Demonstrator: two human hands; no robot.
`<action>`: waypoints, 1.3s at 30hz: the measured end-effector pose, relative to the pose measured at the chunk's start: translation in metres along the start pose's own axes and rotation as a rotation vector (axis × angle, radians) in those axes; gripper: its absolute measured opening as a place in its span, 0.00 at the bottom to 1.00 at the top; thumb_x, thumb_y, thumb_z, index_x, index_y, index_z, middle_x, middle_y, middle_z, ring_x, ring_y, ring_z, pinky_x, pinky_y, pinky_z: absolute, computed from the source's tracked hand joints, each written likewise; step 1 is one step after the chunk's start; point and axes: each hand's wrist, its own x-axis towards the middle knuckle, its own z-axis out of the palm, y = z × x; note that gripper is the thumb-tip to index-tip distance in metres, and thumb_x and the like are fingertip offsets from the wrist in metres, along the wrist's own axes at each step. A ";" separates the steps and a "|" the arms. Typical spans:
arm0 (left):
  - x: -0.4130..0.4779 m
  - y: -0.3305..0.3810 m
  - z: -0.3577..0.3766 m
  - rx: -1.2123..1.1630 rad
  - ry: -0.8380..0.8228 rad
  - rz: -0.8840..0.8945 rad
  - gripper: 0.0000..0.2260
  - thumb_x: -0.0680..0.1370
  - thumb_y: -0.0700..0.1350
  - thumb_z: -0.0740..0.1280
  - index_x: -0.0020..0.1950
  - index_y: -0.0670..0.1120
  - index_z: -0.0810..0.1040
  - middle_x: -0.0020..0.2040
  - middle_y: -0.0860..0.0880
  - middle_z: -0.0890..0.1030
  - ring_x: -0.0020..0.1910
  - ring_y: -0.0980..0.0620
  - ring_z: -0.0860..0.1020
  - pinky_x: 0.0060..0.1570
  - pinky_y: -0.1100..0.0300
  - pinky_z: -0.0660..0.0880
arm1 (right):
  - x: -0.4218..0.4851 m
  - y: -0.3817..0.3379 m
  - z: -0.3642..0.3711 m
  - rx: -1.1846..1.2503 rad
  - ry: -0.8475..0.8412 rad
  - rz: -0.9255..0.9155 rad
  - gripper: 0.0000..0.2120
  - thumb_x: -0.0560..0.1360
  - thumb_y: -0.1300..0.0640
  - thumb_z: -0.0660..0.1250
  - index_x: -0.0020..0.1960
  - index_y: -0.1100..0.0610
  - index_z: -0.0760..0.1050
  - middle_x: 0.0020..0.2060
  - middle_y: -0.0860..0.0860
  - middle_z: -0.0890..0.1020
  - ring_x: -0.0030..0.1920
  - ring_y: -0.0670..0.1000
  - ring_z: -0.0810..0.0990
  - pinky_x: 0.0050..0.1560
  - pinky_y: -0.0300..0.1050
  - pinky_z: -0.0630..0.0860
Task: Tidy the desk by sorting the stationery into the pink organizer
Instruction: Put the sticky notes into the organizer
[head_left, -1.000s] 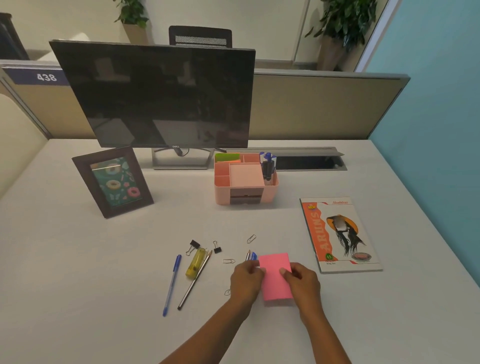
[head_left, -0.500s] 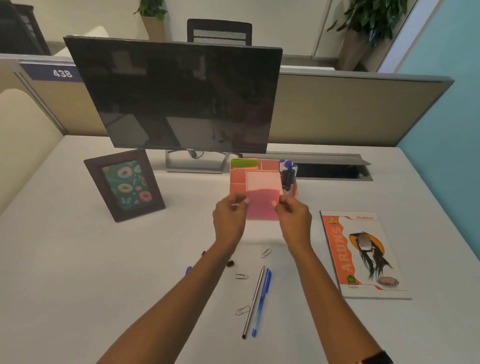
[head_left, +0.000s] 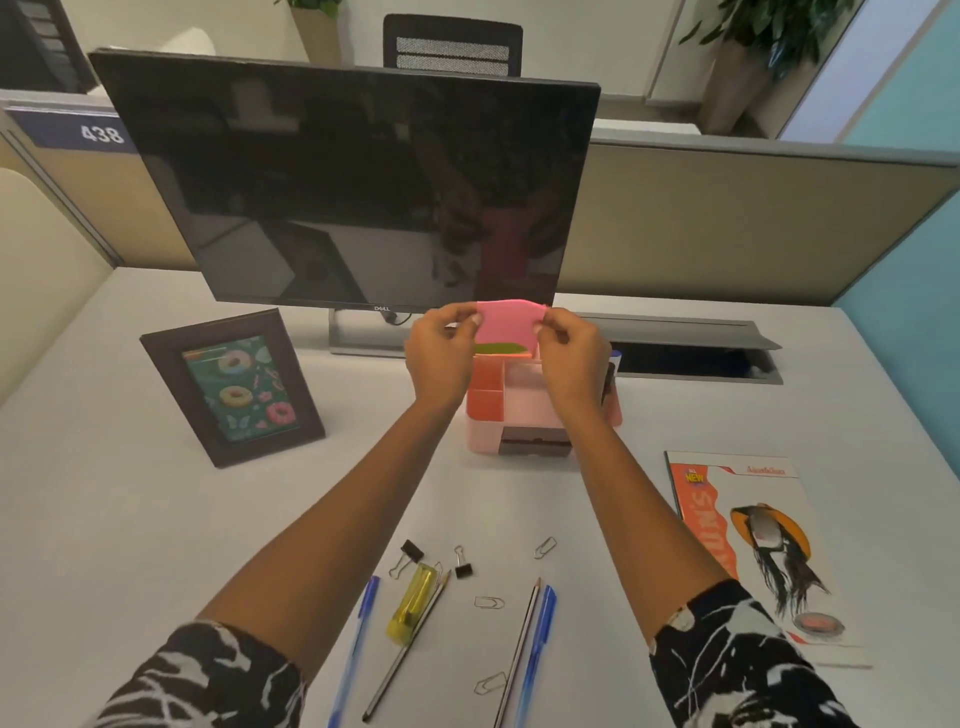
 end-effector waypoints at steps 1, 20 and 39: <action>0.003 -0.003 0.001 0.014 0.003 -0.001 0.06 0.76 0.49 0.68 0.49 0.55 0.83 0.46 0.54 0.84 0.42 0.57 0.81 0.48 0.51 0.81 | 0.002 0.002 0.002 -0.006 -0.003 0.000 0.11 0.77 0.59 0.65 0.58 0.57 0.79 0.50 0.51 0.83 0.45 0.42 0.74 0.36 0.20 0.64; 0.016 -0.037 0.021 0.122 -0.042 -0.070 0.10 0.77 0.52 0.68 0.55 0.51 0.83 0.50 0.51 0.84 0.45 0.53 0.80 0.49 0.55 0.79 | 0.019 0.033 0.027 -0.101 -0.116 0.063 0.12 0.79 0.55 0.62 0.60 0.55 0.77 0.54 0.51 0.82 0.46 0.44 0.76 0.37 0.23 0.64; -0.042 -0.032 0.008 0.059 -0.079 -0.012 0.07 0.77 0.50 0.68 0.52 0.53 0.83 0.49 0.52 0.83 0.43 0.56 0.78 0.45 0.62 0.77 | -0.041 0.023 0.020 0.028 -0.120 0.107 0.08 0.76 0.55 0.66 0.54 0.54 0.81 0.52 0.51 0.83 0.49 0.46 0.77 0.46 0.32 0.71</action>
